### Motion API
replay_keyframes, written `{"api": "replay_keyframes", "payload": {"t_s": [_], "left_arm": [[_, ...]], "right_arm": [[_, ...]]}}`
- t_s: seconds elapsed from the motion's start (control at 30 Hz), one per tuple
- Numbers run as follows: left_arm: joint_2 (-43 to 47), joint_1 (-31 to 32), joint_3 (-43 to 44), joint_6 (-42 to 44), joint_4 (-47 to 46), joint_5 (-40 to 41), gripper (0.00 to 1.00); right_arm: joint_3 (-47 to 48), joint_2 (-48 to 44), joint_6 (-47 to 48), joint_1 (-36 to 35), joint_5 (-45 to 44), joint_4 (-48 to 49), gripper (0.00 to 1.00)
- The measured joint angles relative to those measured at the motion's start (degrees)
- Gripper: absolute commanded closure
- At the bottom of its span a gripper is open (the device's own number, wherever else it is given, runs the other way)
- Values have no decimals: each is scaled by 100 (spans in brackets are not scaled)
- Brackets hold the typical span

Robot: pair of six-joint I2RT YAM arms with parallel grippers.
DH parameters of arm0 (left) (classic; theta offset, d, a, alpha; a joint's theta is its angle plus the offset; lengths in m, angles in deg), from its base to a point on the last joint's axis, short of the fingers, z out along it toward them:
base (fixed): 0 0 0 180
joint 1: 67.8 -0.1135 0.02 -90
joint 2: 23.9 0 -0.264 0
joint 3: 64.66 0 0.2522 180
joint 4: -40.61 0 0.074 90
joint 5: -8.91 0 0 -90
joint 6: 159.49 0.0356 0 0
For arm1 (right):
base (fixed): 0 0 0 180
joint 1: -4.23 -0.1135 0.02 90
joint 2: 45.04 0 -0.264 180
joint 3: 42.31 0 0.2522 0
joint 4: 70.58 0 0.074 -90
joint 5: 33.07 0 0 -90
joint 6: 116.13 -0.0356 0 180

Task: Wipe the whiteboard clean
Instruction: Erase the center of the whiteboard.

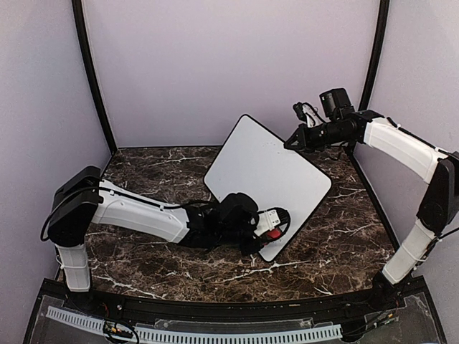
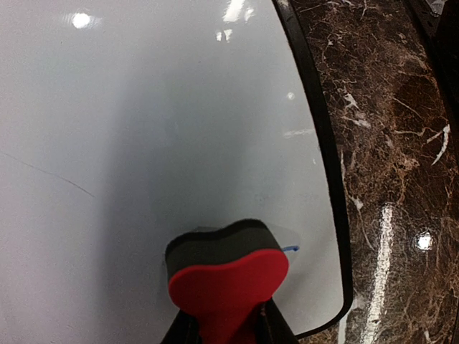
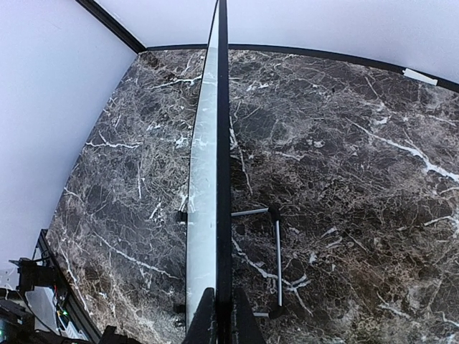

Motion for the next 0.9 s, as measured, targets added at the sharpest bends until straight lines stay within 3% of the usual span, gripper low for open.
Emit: {"api": "replay_keyframes", "payload": {"t_s": [0.63, 0.9], "left_arm": [[-26, -232, 146, -378, 503, 767, 100], [-22, -155, 199, -404, 605, 728, 100]], "right_arm": [[37, 11, 24, -22, -31, -17, 100], [44, 11, 20, -22, -57, -31, 100]]}}
